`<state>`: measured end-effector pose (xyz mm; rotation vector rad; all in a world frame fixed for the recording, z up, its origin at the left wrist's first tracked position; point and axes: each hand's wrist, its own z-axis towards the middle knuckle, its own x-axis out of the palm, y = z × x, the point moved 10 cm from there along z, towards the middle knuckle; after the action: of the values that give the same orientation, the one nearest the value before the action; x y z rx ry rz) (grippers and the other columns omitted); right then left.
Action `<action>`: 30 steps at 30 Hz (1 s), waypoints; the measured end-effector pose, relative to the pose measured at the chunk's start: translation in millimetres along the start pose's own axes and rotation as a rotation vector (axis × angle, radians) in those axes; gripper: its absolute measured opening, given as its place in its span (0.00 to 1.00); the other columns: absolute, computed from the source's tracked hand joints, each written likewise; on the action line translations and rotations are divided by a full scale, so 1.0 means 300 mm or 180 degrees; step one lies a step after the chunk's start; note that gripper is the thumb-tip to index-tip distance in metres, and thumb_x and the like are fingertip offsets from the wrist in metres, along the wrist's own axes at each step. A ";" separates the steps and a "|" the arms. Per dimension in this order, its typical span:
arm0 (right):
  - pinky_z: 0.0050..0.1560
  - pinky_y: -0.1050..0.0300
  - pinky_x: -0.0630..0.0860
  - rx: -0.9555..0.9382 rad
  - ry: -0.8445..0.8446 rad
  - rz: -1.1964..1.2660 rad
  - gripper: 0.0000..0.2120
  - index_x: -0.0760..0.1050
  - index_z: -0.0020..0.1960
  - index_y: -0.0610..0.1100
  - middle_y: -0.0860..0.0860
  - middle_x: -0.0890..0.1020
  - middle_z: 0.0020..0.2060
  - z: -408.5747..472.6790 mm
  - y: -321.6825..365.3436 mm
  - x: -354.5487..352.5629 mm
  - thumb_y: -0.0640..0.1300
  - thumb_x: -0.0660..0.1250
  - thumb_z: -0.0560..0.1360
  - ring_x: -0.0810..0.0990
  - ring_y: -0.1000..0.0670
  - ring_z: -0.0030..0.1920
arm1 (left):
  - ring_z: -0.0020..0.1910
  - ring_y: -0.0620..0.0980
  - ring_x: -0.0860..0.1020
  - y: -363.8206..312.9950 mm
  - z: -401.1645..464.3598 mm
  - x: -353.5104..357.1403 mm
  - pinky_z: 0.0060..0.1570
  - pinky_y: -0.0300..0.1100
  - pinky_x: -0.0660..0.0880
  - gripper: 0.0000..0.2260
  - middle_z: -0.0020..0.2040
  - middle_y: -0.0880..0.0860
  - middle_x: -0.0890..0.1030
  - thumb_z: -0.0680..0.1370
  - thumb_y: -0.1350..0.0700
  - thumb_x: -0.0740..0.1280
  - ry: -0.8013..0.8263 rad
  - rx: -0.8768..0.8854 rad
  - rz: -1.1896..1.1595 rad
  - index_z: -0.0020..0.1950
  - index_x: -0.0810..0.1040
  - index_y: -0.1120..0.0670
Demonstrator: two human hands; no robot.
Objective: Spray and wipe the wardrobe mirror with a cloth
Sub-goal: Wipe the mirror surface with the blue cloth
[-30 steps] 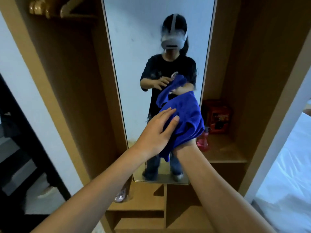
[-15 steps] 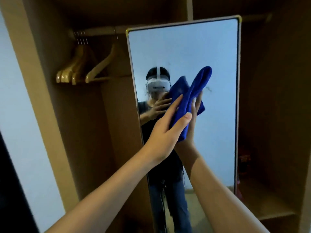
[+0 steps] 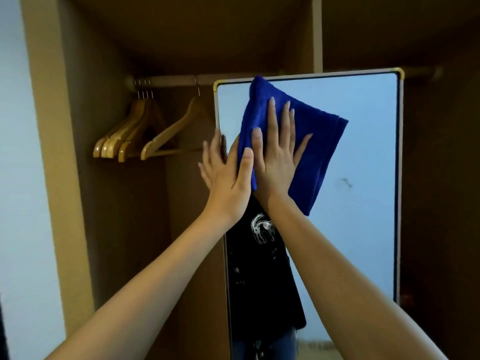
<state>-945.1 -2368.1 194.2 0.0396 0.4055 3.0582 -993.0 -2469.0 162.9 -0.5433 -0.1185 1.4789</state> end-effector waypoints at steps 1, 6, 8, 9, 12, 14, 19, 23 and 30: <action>0.74 0.43 0.32 -0.0011 0.0025 -0.0065 0.29 0.50 0.79 0.53 0.49 0.52 0.79 0.005 0.004 -0.003 0.61 0.41 0.80 0.46 0.51 0.79 | 0.77 0.47 0.39 0.023 0.003 -0.002 0.75 0.59 0.42 0.21 0.79 0.45 0.46 0.79 0.40 0.47 -0.0077 -0.0067 0.0002 0.73 0.55 0.35; 0.75 0.39 0.37 -0.0382 0.0226 -0.0819 0.29 0.47 0.79 0.55 0.49 0.51 0.79 0.003 0.015 0.019 0.62 0.42 0.81 0.46 0.49 0.79 | 0.76 0.45 0.50 0.083 0.016 0.023 0.73 0.51 0.57 0.24 0.78 0.42 0.41 0.82 0.42 0.53 -0.0138 -0.0148 -0.0626 0.75 0.45 0.33; 0.75 0.39 0.37 -0.0588 0.0400 -0.1128 0.29 0.46 0.80 0.54 0.48 0.49 0.79 -0.003 0.007 0.044 0.62 0.43 0.81 0.45 0.48 0.79 | 0.74 0.42 0.53 0.104 0.026 0.032 0.70 0.44 0.59 0.30 0.79 0.47 0.44 0.82 0.43 0.56 -0.0124 -0.0327 -0.0780 0.77 0.40 0.39; 0.75 0.39 0.37 -0.0659 0.0468 -0.1236 0.29 0.45 0.80 0.54 0.49 0.48 0.79 -0.006 0.006 0.054 0.62 0.44 0.81 0.44 0.48 0.79 | 0.75 0.43 0.54 0.121 0.034 0.034 0.71 0.45 0.58 0.32 0.79 0.48 0.47 0.81 0.42 0.57 -0.0119 -0.0465 -0.0879 0.78 0.39 0.42; 0.75 0.38 0.36 -0.0705 0.0526 -0.1370 0.30 0.42 0.79 0.55 0.49 0.45 0.79 -0.009 0.009 0.069 0.63 0.43 0.81 0.41 0.46 0.79 | 0.76 0.48 0.56 0.159 0.048 0.035 0.71 0.42 0.58 0.32 0.79 0.50 0.53 0.81 0.41 0.55 -0.0098 -0.0763 -0.0883 0.79 0.44 0.49; 0.75 0.37 0.36 -0.0685 0.0554 -0.1409 0.30 0.40 0.79 0.56 0.48 0.43 0.79 -0.002 0.017 0.078 0.64 0.42 0.80 0.39 0.45 0.78 | 0.76 0.49 0.56 0.158 0.045 0.023 0.72 0.43 0.58 0.30 0.78 0.52 0.54 0.82 0.42 0.54 -0.0150 -0.0792 -0.0715 0.79 0.47 0.52; 0.74 0.36 0.36 -0.0803 0.0663 -0.1434 0.31 0.38 0.78 0.58 0.49 0.41 0.79 0.049 0.051 0.096 0.66 0.42 0.80 0.37 0.44 0.78 | 0.76 0.52 0.58 0.163 0.049 0.034 0.71 0.56 0.63 0.32 0.78 0.52 0.55 0.80 0.36 0.50 -0.0271 -0.0816 -0.0707 0.79 0.48 0.49; 0.74 0.36 0.35 -0.0876 0.0679 -0.1457 0.30 0.38 0.78 0.58 0.49 0.41 0.79 0.089 0.083 0.116 0.66 0.41 0.80 0.37 0.44 0.78 | 0.74 0.52 0.59 0.149 0.052 0.038 0.70 0.57 0.65 0.29 0.77 0.52 0.57 0.81 0.38 0.50 -0.0358 -0.0601 -0.0620 0.79 0.48 0.46; 0.75 0.38 0.36 -0.0965 0.0701 -0.1409 0.30 0.39 0.79 0.57 0.49 0.42 0.79 0.069 0.064 0.104 0.64 0.42 0.81 0.38 0.45 0.78 | 0.71 0.45 0.65 0.128 0.019 0.024 0.69 0.49 0.67 0.26 0.75 0.53 0.62 0.83 0.43 0.50 -0.0703 -0.0276 -0.0196 0.79 0.50 0.51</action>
<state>-976.5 -2379.5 219.7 -0.3524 -0.0448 2.6519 -1029.5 -2460.7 150.1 -0.4404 -0.3708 1.4754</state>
